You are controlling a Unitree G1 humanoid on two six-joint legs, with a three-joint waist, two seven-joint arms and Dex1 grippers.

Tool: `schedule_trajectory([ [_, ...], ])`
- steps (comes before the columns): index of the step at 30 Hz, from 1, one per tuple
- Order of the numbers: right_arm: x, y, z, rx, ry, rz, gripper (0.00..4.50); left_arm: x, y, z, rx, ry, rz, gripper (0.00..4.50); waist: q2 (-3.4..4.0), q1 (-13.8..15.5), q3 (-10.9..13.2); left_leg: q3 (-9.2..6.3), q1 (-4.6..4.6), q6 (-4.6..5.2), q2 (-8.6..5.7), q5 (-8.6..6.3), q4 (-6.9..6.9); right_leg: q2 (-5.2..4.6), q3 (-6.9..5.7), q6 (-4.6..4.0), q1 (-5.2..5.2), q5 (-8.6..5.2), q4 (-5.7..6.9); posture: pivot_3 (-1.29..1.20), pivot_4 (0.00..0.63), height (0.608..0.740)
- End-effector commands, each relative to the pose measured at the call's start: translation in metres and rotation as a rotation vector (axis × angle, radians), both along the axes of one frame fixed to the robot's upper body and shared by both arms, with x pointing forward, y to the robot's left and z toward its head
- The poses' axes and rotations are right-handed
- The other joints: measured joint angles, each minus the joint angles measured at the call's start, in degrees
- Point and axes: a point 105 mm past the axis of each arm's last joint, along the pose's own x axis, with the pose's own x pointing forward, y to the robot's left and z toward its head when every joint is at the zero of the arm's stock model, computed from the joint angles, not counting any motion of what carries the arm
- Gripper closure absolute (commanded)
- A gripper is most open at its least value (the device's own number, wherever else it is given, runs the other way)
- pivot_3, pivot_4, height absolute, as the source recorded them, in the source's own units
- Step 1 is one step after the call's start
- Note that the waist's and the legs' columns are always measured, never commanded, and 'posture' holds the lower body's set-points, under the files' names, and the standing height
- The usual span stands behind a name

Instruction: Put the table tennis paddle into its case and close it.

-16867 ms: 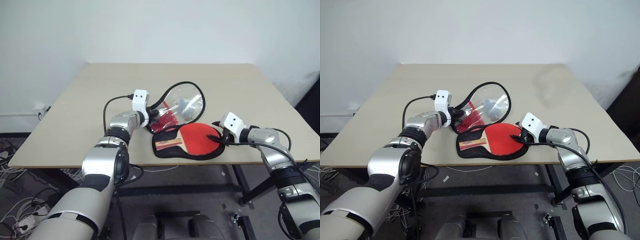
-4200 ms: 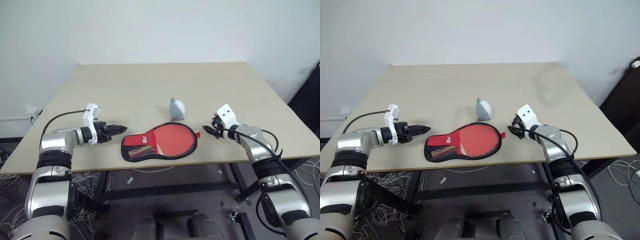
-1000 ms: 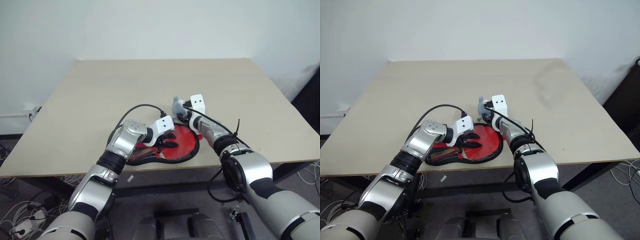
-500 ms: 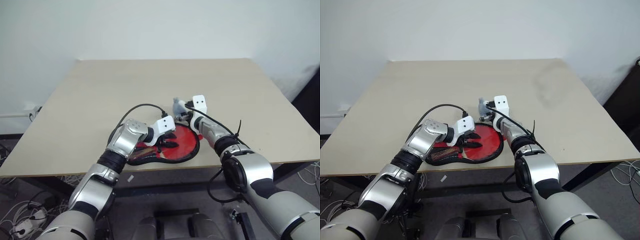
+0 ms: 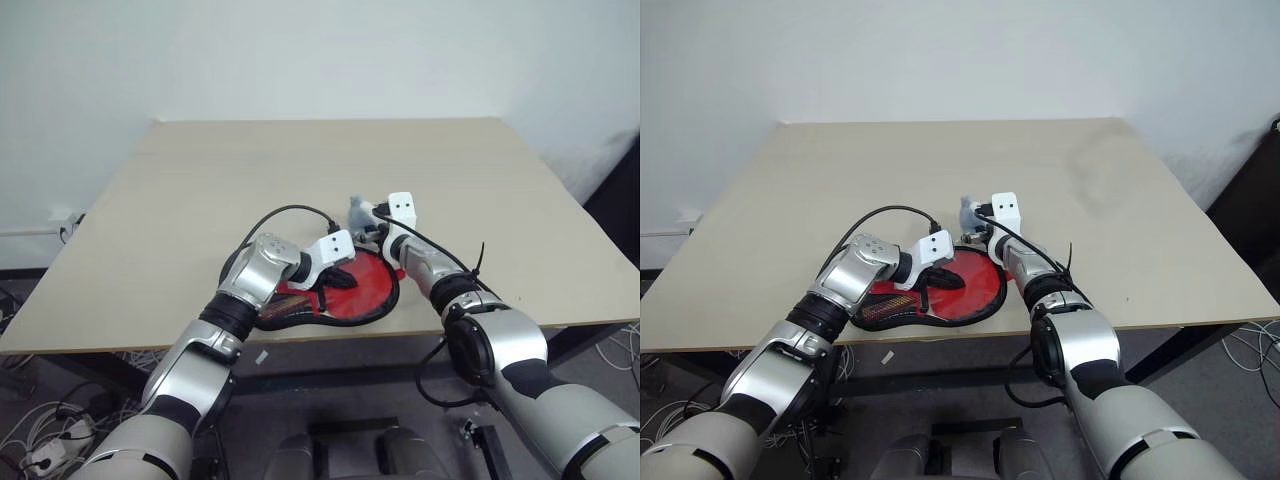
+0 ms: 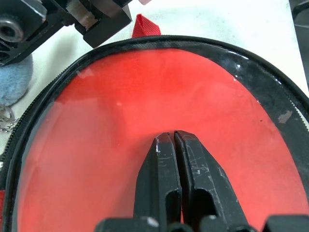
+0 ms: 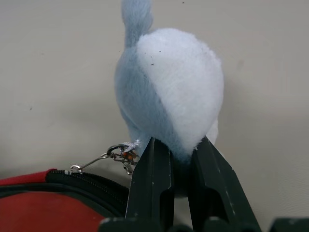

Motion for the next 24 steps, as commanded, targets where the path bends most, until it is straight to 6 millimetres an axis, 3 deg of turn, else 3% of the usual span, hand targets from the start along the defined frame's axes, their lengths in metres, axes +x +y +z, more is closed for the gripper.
schedule_trajectory([
  [1, 0.01, -0.016, 0.021, 0.028, -0.042, -0.038, 4.45, -0.01, 0.01, -0.021, 0.096, 0.091, -0.003, 4.48, 0.01, 0.0, 0.0, 0.0, 0.0, 0.0, 0.0, 0.0, 0.0, 0.0, 0.0, 0.0, 0.0, 0.0, 0.0, 0.0, 0.0, 0.74],
  [5, 0.012, -0.025, 0.026, 0.046, -0.038, -0.045, 4.45, -0.011, 0.011, -0.024, 0.111, 0.112, 0.001, 4.48, 0.03, 0.0, 0.0, -0.02, 0.0, 0.0, 0.0, 0.0, 0.01, 0.0, -0.03, 0.0, 0.03, 0.0, 0.0, 0.0, 0.0, 0.74],
  [14, 0.008, -0.075, 0.021, -0.072, -0.061, -0.057, 4.45, -0.015, 0.006, -0.026, 0.073, 0.163, 0.019, 4.48, 0.19, 0.1, -0.1, -0.03, 0.01, 0.06, -0.03, -0.03, 0.09, -0.04, -0.06, 0.01, 0.12, 0.0, -0.02, 0.0, 0.0, 0.74],
  [24, -0.024, -0.109, 0.015, -0.28, -0.125, 0.138, 4.45, -0.015, 0.004, -0.026, 0.068, 0.168, 0.026, 4.48, 0.34, 2.0, -0.2, -0.02, -0.09, 0.22, -0.06, -0.13, 0.47, -0.04, -0.09, 0.12, 0.14, -0.08, -0.07, 0.0, 0.0, 0.74],
])
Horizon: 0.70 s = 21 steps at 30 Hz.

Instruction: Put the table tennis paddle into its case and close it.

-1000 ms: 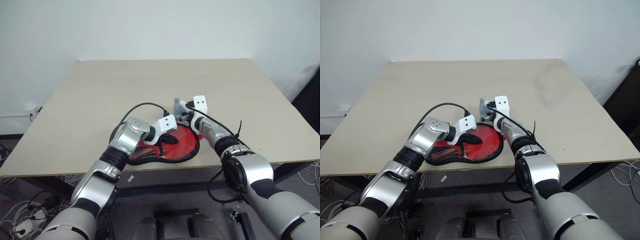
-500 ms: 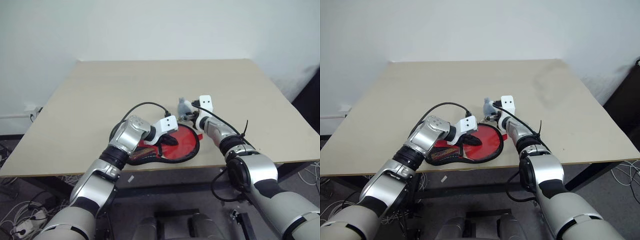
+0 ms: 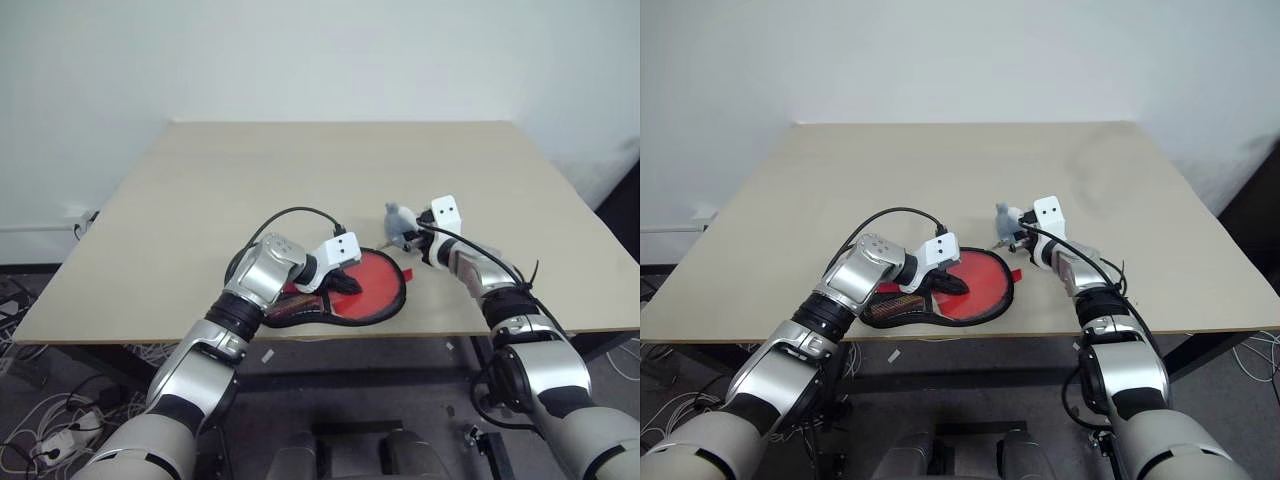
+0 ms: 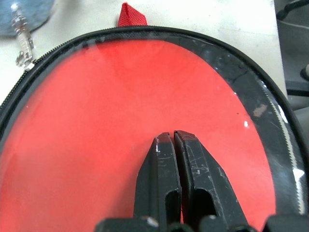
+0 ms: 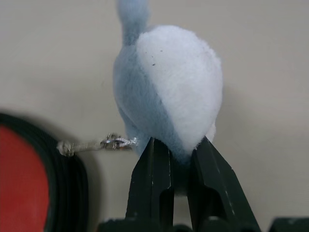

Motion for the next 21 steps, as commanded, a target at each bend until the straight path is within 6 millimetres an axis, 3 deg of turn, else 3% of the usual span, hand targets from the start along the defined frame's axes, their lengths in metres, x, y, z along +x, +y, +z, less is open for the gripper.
schedule_trajectory([
  [1, -0.006, -0.023, 0.021, -0.078, -0.073, 0.038, 4.45, -0.006, 0.012, -0.024, 0.071, 0.077, 0.031, 4.48, 0.03, 0.1, 0.0, 0.01, -0.03, 0.03, 0.0, -0.02, 0.07, 0.0, 0.0, 0.01, 0.0, -0.01, 0.01, 0.0, 0.0, 0.74],
  [7, -0.021, -0.044, 0.029, -0.176, -0.096, 0.092, 4.45, -0.006, 0.011, -0.024, 0.072, 0.075, 0.029, 4.48, 0.05, 0.8, 0.0, 0.04, -0.14, 0.13, 0.0, -0.08, 0.33, 0.0, 0.01, 0.02, -0.02, -0.01, 0.06, 0.0, 0.0, 0.74],
  [21, -0.085, -0.059, 0.045, -0.27, -0.108, 0.418, 4.45, -0.006, 0.01, -0.024, 0.075, 0.073, 0.028, 4.48, 0.04, 1.7, 0.0, 0.08, -0.29, 0.29, 0.0, -0.19, 0.54, 0.0, 0.0, 0.08, -0.04, -0.06, 0.02, 0.0, 0.0, 0.74],
])
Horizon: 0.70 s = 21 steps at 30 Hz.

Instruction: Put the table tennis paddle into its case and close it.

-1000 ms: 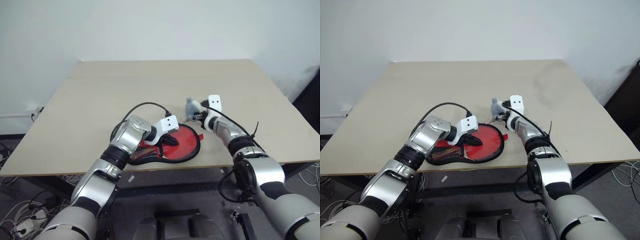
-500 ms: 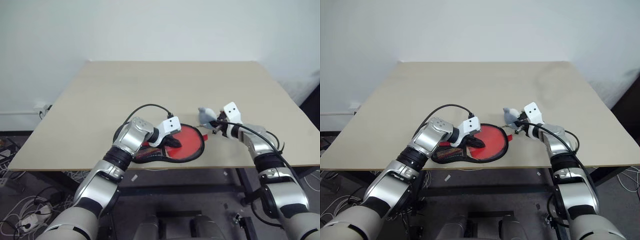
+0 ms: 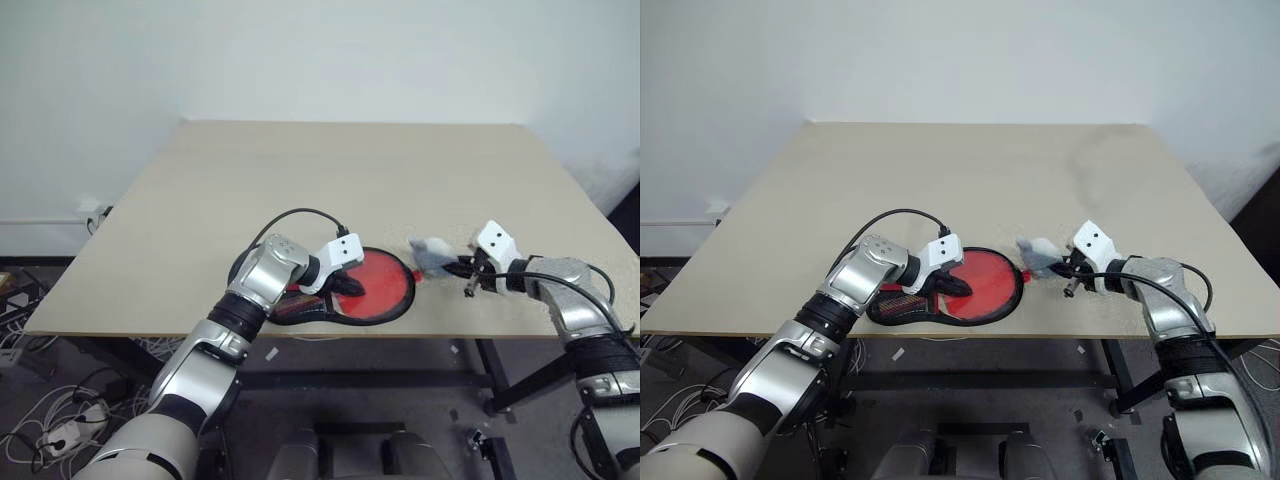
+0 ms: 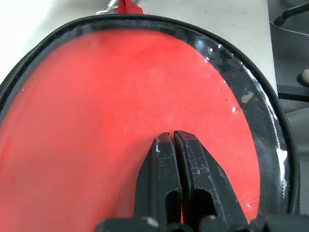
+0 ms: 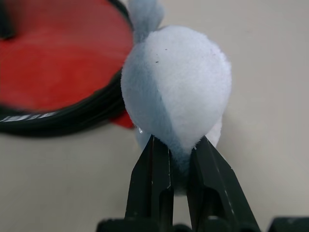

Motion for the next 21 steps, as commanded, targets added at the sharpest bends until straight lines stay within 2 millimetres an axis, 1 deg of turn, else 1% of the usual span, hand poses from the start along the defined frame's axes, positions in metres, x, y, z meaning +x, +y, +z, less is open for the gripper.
schedule_trajectory([
  [1, -0.013, -0.005, 0.028, -0.002, -0.062, 0.074, 4.45, -0.005, 0.014, -0.024, 0.082, 0.066, 0.037, 4.48, 0.0, 0.1, 0.0, 0.0, 0.0, 0.01, 0.0, -0.01, 0.01, 0.0, 0.01, 0.01, 0.0, -0.01, 0.0, 0.0, 0.0, 0.74],
  [7, -0.047, 0.006, 0.026, -0.006, 0.013, 0.231, 4.45, -0.003, 0.012, -0.024, 0.08, 0.063, 0.035, 4.48, 0.0, 0.9, 0.0, 0.02, -0.03, 0.04, 0.02, -0.09, 0.1, 0.01, 0.02, 0.06, -0.01, -0.05, 0.0, 0.0, 0.0, 0.74],
  [12, -0.079, 0.022, 0.021, 0.017, 0.113, 0.383, 4.45, -0.003, 0.011, -0.023, 0.08, 0.06, 0.034, 4.48, -0.01, 1.1, 0.0, 0.05, -0.06, 0.13, 0.02, -0.22, 0.25, 0.01, 0.03, 0.11, 0.01, -0.08, 0.0, 0.0, 0.0, 0.74],
  [16, -0.092, 0.032, 0.015, 0.028, 0.168, 0.451, 4.45, -0.002, 0.01, -0.024, 0.082, 0.058, 0.033, 4.48, -0.01, 1.2, 0.0, 0.07, -0.07, 0.18, 0.02, -0.32, 0.4, 0.01, 0.05, 0.16, 0.05, -0.12, 0.0, 0.0, 0.0, 0.74],
  [21, -0.105, 0.053, 0.011, 0.097, 0.236, 0.548, 4.45, -0.003, 0.007, -0.024, 0.082, 0.057, 0.026, 4.48, -0.01, 1.3, 0.0, 0.06, -0.08, 0.2, 0.02, -0.4, 0.55, 0.02, 0.04, 0.19, 0.09, -0.14, 0.02, 0.0, 0.0, 0.74],
])
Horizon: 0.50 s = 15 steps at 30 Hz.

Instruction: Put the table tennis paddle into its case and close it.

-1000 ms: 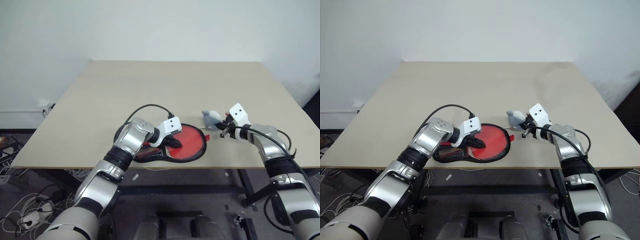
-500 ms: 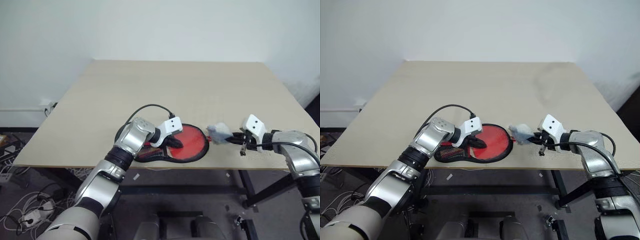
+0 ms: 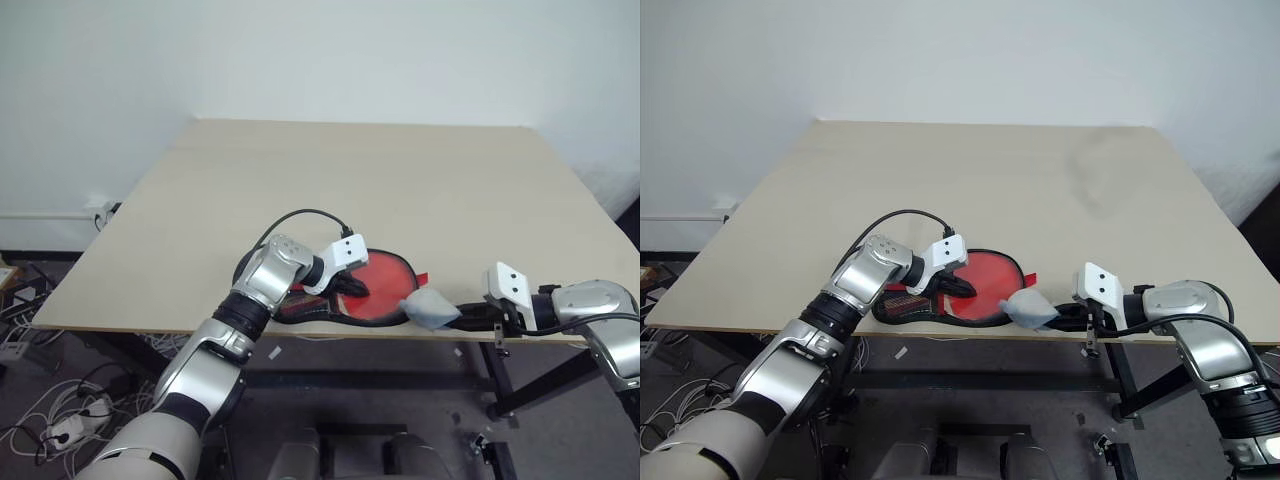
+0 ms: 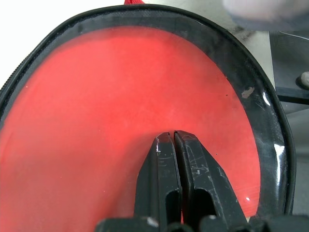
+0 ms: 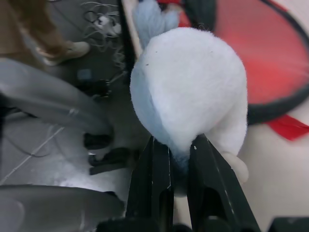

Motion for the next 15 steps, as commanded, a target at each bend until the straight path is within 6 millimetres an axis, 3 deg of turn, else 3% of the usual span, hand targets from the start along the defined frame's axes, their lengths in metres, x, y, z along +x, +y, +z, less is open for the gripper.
schedule_trajectory([
  [1, -0.018, 0.025, 0.008, 0.072, 0.048, 0.159, 4.45, -0.002, 0.013, -0.023, 0.091, 0.05, 0.041, 4.48, 0.0, 0.1, 0.0, 0.0, -0.01, 0.0, 0.0, -0.01, 0.02, 0.0, 0.0, 0.01, 0.0, 0.0, 0.0, 0.0, 0.0, 0.74],
  [7, -0.026, 0.046, -0.001, 0.129, 0.144, 0.21, 4.45, -0.003, 0.012, -0.024, 0.09, 0.052, 0.038, 4.48, 0.0, 0.2, 0.0, 0.0, -0.02, 0.05, 0.01, -0.12, 0.15, 0.01, 0.0, 0.05, 0.05, -0.03, 0.0, 0.0, 0.0, 0.74],
  [15, -0.018, 0.081, 0.016, 0.313, 0.21, 0.215, 4.45, -0.002, 0.012, -0.024, 0.093, 0.053, 0.036, 4.48, -0.02, 0.2, 0.0, 0.0, -0.01, 0.04, 0.06, -0.14, 0.18, 0.06, -0.01, 0.05, 0.05, -0.04, 0.02, 0.0, 0.0, 0.74],
])
